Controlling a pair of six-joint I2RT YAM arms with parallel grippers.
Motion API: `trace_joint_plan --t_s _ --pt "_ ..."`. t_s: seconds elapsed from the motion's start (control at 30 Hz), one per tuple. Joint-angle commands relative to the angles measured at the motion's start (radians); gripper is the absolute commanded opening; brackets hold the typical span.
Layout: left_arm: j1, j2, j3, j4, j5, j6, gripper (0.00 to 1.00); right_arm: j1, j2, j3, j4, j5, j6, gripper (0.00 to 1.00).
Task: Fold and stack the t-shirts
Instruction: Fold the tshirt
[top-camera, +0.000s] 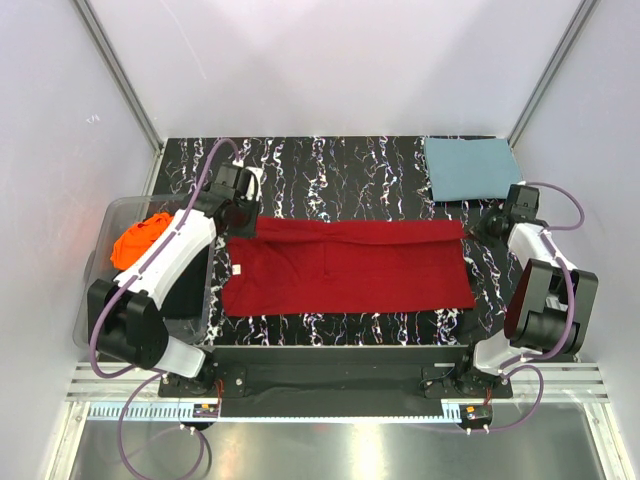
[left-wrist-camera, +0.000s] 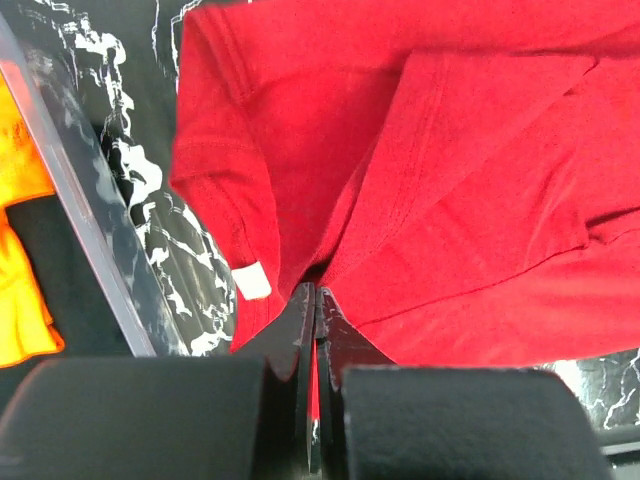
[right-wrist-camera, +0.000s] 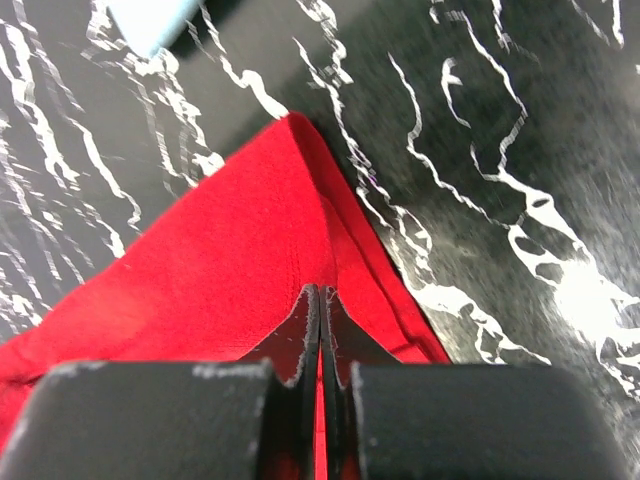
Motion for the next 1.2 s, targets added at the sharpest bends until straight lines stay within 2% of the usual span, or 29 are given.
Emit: trace_joint_plan --t_s 0.0,0.13,0.47,0.77,1.17 --pt "-0.006 -0.030 -0.004 -0.033 -0.071 -0.033 0.00 -0.007 -0.029 -0.016 -0.034 0.044 -0.023 0.00" --pt "-0.009 -0.032 0.008 -0.056 -0.114 -0.042 0.00 -0.005 -0.035 -0.039 -0.034 0.046 -0.020 0.00" --pt "-0.023 -0.043 -0.003 -0.076 -0.134 -0.053 0.00 -0.005 -0.107 -0.099 -0.033 0.108 -0.011 0.00" --pt "-0.023 -0.057 0.011 -0.113 -0.142 -0.062 0.00 -0.005 -0.134 -0.136 -0.031 0.096 -0.009 0.00" --pt "-0.083 -0.061 -0.133 -0.115 -0.102 -0.076 0.00 -0.007 -0.097 -0.168 -0.019 0.115 0.017 0.00"
